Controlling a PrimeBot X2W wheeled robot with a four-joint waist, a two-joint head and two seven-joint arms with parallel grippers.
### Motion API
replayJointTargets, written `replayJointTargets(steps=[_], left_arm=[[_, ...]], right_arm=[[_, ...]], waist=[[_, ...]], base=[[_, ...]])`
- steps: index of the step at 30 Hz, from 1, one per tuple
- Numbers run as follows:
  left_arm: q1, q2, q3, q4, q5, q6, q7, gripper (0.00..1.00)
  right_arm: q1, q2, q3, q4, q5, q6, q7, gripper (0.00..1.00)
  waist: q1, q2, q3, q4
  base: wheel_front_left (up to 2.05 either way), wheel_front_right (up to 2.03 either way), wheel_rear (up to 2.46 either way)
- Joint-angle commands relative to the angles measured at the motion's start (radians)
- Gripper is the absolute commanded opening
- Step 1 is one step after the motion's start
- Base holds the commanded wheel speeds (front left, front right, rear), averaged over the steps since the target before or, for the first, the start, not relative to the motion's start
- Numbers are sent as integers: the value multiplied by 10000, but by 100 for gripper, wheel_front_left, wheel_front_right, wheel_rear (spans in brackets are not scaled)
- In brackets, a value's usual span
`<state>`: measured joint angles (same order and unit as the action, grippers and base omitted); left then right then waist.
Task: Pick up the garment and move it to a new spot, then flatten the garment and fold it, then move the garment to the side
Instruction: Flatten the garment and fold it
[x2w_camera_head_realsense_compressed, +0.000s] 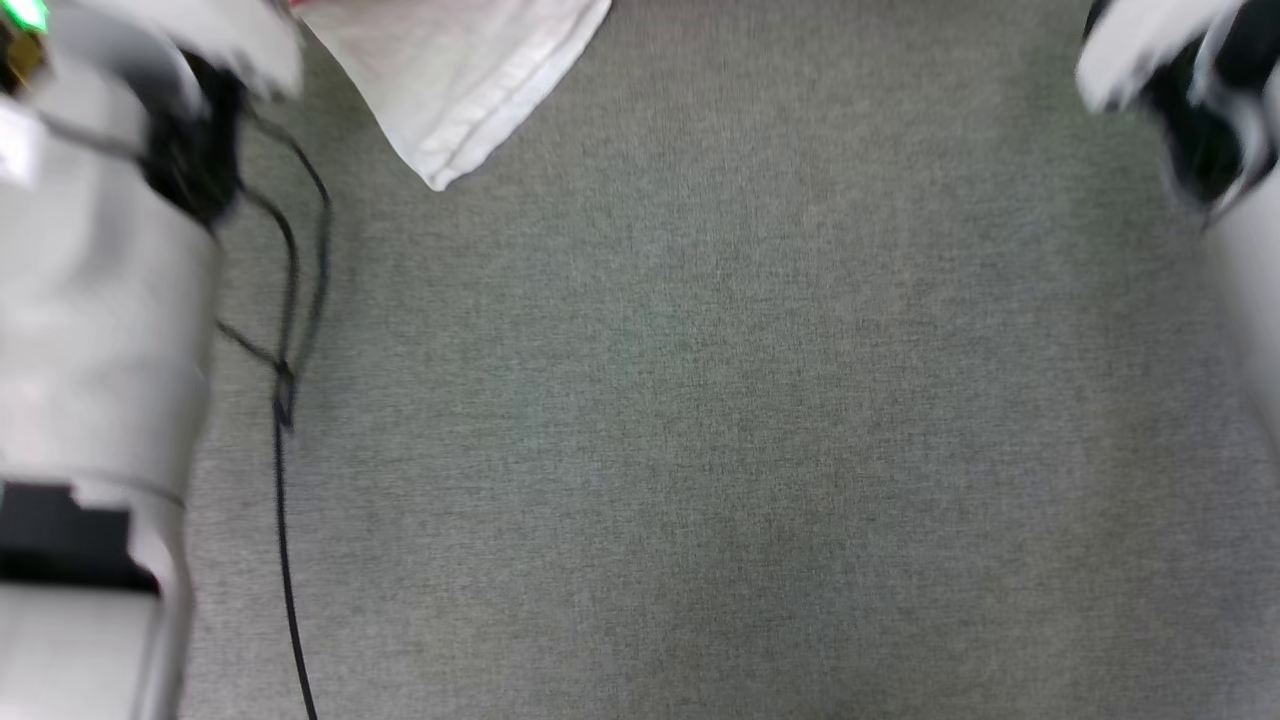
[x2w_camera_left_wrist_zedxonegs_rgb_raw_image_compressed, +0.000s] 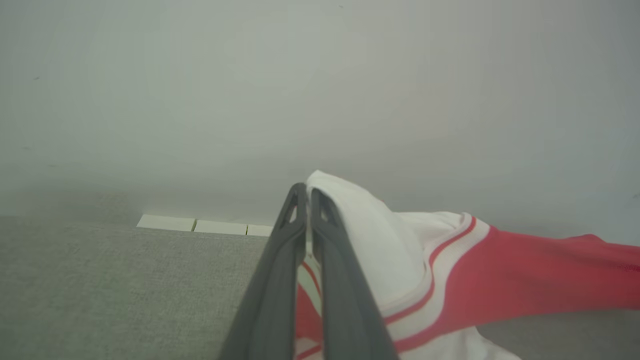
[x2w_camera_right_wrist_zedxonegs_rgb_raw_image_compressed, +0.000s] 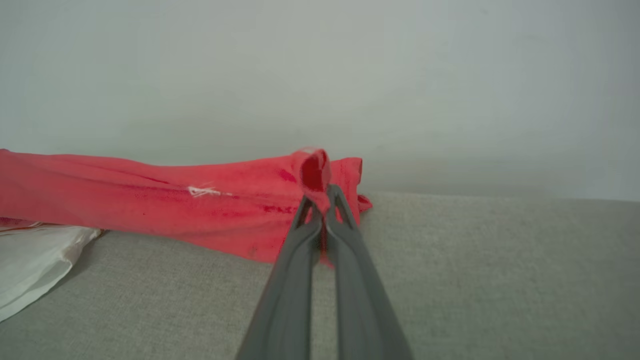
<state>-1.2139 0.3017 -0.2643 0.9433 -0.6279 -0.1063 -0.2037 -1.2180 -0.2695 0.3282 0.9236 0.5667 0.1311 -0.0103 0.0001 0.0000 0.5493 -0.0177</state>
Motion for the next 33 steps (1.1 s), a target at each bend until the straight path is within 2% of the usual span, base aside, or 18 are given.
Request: replayJointTargets(steps=[1, 11, 17, 25, 33], left_arm=[[654, -95, -65, -42, -60, -57, -166, 0], [4471, -163, 35, -893, -303, -133, -578, 0], [7128, -66, 231, -2005, -441, 173, -616, 0], [10364, 378, 527, -4355, -697, 989, -253, 0], [13259, 806, 605, -7443, -975, 2195, 1093, 0]], right_arm=[[643, -139, 165, -126, 182, -7, -192, 0], [4237, -666, 897, -798, 1335, -7, -659, 0], [6297, -981, 830, -1476, 1695, -11, -950, 0], [9068, -1206, -227, -2673, 1584, -16, -903, 0], [12117, -577, -2349, -4729, 574, -18, 78, 0]], waist=[[-1, 0, -488, 108], [-1, 0, -2244, 308], [-1, 0, -3486, 309], [-1, 0, -4834, 327], [-1, 0, -5678, 348]], base=[[0, 0, 0], [0, 0, 0], [0, 0, 0], [0, 0, 0], [0, 0, 0]])
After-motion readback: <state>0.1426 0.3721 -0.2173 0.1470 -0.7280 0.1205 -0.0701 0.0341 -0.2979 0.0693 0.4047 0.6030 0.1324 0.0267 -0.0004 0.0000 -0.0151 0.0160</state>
